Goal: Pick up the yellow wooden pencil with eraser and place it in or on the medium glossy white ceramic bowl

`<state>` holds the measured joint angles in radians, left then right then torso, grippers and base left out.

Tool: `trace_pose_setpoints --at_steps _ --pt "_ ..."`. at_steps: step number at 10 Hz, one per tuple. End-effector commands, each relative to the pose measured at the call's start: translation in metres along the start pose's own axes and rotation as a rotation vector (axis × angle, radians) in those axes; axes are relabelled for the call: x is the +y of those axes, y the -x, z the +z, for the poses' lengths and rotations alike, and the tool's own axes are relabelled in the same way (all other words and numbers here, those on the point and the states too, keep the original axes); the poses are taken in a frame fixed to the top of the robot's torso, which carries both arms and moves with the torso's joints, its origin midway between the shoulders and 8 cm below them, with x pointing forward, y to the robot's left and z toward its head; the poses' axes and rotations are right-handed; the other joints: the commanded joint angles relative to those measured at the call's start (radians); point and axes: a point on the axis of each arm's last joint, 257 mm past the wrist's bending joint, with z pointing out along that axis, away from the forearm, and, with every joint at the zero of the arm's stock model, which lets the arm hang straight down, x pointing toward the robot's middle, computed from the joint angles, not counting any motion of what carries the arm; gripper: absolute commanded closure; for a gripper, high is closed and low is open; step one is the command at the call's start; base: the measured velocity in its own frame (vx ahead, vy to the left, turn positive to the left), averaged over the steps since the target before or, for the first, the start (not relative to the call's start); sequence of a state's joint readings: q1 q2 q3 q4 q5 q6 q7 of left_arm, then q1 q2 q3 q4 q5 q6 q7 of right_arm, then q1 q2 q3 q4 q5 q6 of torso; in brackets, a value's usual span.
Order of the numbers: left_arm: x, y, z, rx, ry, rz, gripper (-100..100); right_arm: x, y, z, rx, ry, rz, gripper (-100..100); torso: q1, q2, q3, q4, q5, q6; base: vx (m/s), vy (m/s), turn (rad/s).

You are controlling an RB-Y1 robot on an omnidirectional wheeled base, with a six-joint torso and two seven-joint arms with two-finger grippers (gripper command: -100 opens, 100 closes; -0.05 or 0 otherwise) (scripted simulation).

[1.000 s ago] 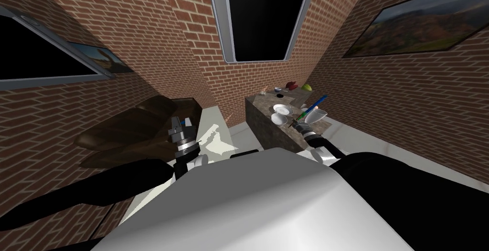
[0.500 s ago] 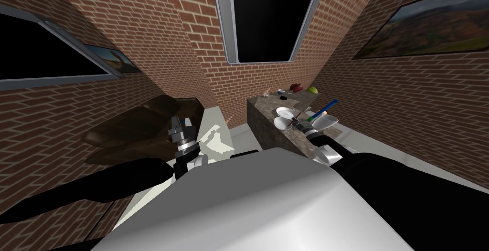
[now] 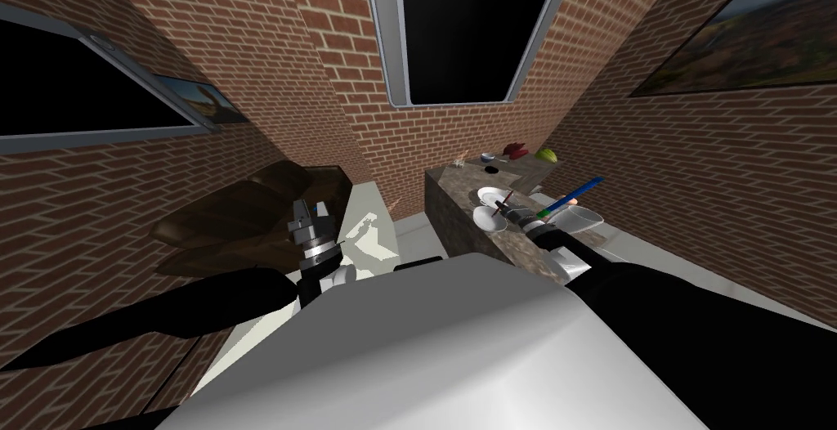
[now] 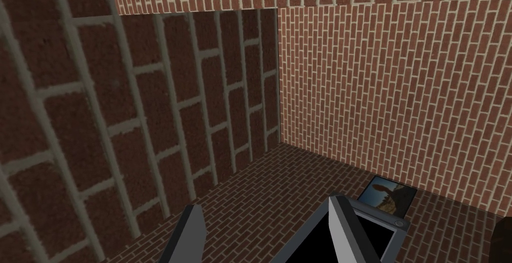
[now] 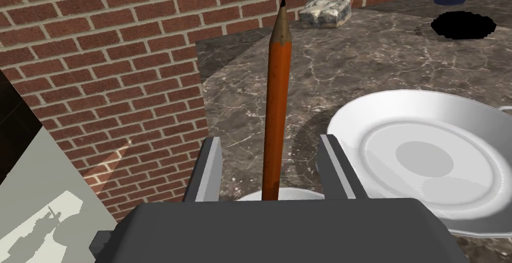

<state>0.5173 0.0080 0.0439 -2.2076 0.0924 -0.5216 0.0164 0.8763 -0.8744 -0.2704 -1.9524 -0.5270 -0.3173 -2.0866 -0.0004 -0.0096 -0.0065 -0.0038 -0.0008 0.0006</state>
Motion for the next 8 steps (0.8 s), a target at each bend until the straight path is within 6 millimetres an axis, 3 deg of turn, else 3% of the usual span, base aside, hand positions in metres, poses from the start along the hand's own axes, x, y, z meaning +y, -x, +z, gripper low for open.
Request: trace_pose_setpoints --at_steps 1,4,5,6,8 --pt "0.0 0.0 0.0 0.0 0.0 0.0 0 0.0 0.0 0.0 0.0 0.0 0.0 -100 0.0 0.0 0.0 0.0 0.0 0.0 0.005 -0.002 0.001" --pt "0.0 0.0 0.0 0.0 0.0 0.0 0 0.0 0.0 0.0 0.0 0.0 0.0 -100 0.001 0.002 0.001 0.001 0.0 0.0 0.0 0.0 0.0" --pt "0.0 0.0 0.0 0.0 0.0 0.0 0 0.0 0.0 0.0 0.0 0.0 0.0 0 0.001 0.002 0.001 0.001 0.0 0.0 0.0 0.0 0.0" --pt "0.0 0.0 0.0 0.0 0.0 0.0 0 -0.001 -0.013 0.001 0.003 -0.011 -0.001 -100 0.001 0.002 0.001 0.001 0.0 0.0 0.008 0.006 -0.074" --pt "0.0 0.0 0.0 0.0 0.0 0.0 0 -0.005 -0.031 0.004 0.007 -0.03 -0.003 -100 0.002 0.002 0.001 0.001 0.001 0.0 0.013 0.016 -0.11"
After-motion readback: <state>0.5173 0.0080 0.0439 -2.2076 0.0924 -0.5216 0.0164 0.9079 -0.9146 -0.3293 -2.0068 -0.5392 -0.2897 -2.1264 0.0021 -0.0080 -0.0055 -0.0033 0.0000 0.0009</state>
